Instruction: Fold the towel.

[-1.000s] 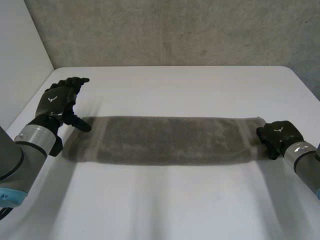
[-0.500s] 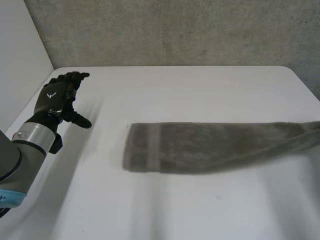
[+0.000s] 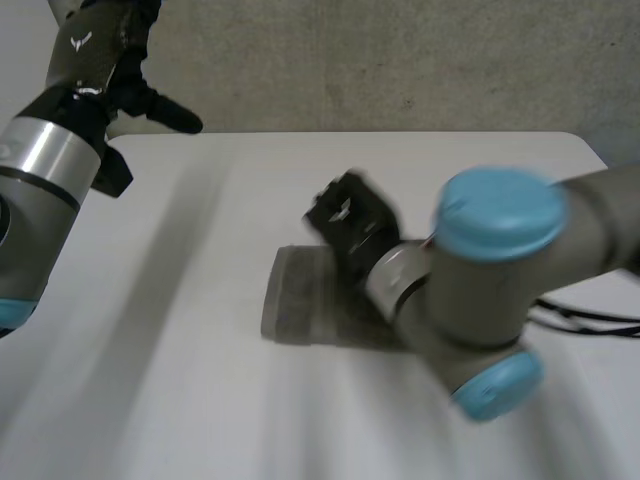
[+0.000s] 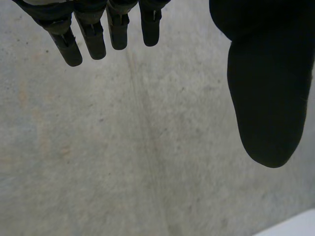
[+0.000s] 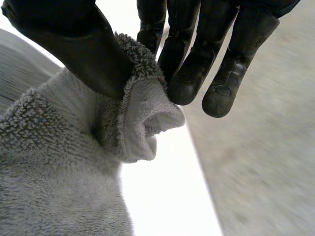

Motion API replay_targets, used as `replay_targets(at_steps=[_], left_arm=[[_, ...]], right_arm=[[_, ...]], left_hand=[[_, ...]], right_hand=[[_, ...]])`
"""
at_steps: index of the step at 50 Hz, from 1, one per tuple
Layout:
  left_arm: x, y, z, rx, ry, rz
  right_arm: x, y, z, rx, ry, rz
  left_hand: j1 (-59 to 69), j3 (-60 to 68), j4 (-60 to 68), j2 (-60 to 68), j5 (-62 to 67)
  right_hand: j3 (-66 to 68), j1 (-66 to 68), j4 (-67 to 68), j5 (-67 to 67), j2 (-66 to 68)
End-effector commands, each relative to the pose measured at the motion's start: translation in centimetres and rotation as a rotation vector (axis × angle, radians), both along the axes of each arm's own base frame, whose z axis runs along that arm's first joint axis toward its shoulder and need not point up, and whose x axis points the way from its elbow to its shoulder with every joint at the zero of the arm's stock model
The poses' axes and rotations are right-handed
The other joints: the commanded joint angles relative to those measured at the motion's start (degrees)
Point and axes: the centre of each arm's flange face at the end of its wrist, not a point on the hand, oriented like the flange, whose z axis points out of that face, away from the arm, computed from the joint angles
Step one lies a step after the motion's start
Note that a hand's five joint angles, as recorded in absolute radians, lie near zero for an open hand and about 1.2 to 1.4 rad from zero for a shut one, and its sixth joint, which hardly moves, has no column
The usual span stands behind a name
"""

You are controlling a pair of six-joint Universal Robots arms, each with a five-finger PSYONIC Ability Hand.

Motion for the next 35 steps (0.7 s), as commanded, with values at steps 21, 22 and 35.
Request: replay_targets(at_steps=[21, 22, 35], left_arm=[[-3.3, 0.9, -7.2, 0.277, -0.077, -0.105], [-3.9, 1.3, -8.5, 0.316, -0.112, -0.119], [-5.6, 3.4, -13.4, 0.324, -0.397, -0.145]], right_arm=[[-11.5, -2.6, -1.0, 0.305, -0.163, -0.370], [-12.6, -2.8, -1.9, 0.337, -0.150, -0.398], [-16.6, -3.9, -6.0, 0.504, -0.147, -0.452]], left_hand=[[0.30, 0.33, 0.52, 0.44, -1.72], [0.30, 0.33, 0.52, 0.44, -1.72], [0.30, 0.33, 0.52, 0.44, -1.72]], right_hand=[[-67.34, -66.18, -66.71, -66.29, -66.52], [-67.34, -66.18, -66.71, -66.29, -66.52], [-13.10, -11.93, -12.46, -12.04, -12.27]])
